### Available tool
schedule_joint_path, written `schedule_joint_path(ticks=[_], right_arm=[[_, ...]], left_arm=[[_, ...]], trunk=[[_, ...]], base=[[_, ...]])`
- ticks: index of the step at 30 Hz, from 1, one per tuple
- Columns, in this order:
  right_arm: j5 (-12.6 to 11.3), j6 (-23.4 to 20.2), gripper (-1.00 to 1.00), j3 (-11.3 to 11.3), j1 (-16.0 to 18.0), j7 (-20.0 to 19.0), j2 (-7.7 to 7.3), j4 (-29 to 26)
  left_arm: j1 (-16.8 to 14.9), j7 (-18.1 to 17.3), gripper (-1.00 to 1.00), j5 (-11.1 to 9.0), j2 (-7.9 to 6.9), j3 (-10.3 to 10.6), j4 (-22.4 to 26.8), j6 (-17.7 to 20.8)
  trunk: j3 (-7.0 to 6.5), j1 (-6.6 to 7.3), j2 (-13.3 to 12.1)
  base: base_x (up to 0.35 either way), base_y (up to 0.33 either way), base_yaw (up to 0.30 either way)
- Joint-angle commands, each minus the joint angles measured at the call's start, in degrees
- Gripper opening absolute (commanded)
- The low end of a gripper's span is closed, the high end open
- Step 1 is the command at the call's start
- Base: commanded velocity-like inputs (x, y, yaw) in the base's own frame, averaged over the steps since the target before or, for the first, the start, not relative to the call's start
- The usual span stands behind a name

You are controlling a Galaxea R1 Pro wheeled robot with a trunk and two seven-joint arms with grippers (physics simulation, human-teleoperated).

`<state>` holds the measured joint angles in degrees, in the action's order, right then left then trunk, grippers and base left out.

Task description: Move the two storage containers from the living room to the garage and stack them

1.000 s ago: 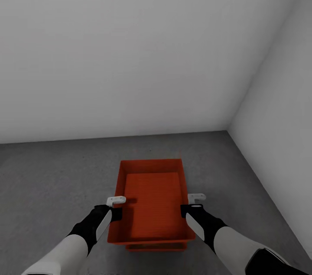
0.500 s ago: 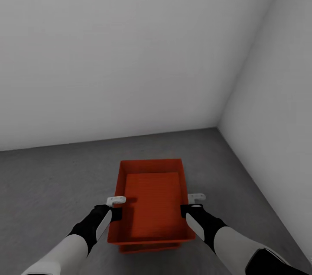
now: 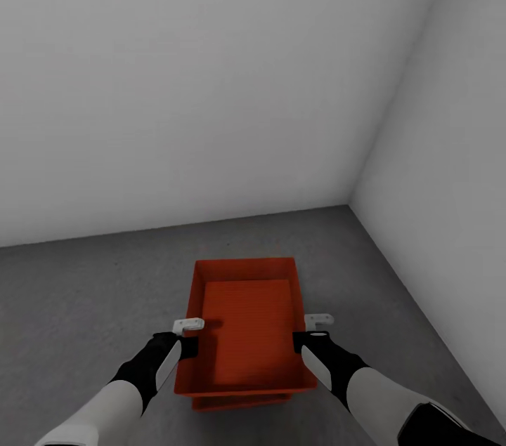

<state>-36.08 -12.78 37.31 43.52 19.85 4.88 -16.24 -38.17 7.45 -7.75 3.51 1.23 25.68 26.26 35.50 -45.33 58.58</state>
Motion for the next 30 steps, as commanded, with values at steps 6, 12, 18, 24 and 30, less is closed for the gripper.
schedule_joint_path(ticks=[6,12,18,24,30], right_arm=[[1.64,1.35,-1.00,-1.72,0.08,3.30,-0.94,-0.18],[1.64,1.35,-1.00,-1.72,0.08,3.27,-0.94,-0.19],[1.66,1.35,-1.00,-1.72,0.08,3.26,-0.93,-0.18],[1.63,1.35,-1.00,-1.72,0.08,3.26,-0.93,-0.20],[1.65,1.35,-1.00,-1.72,0.08,3.26,-0.93,-0.20]], left_arm=[[0.02,0.72,-1.00,1.09,-0.08,-1.06,0.07,0.46],[0.02,0.72,-1.00,1.07,-0.08,-1.01,0.07,0.46],[0.02,0.72,-1.00,1.08,-0.08,-1.00,0.07,0.46],[0.02,0.72,-1.00,1.10,-0.08,-0.97,0.07,0.46],[0.02,0.72,-1.00,1.07,-0.08,-1.00,0.07,0.46]], trunk=[[0.56,0.00,0.04],[1.10,0.00,0.04],[1.65,0.00,0.04],[2.19,0.00,0.04],[2.74,0.00,0.04]], base=[[0.000,0.000,0.000],[0.000,0.000,0.000],[0.000,0.000,0.000],[0.000,0.000,0.000],[0.000,0.000,0.000]])
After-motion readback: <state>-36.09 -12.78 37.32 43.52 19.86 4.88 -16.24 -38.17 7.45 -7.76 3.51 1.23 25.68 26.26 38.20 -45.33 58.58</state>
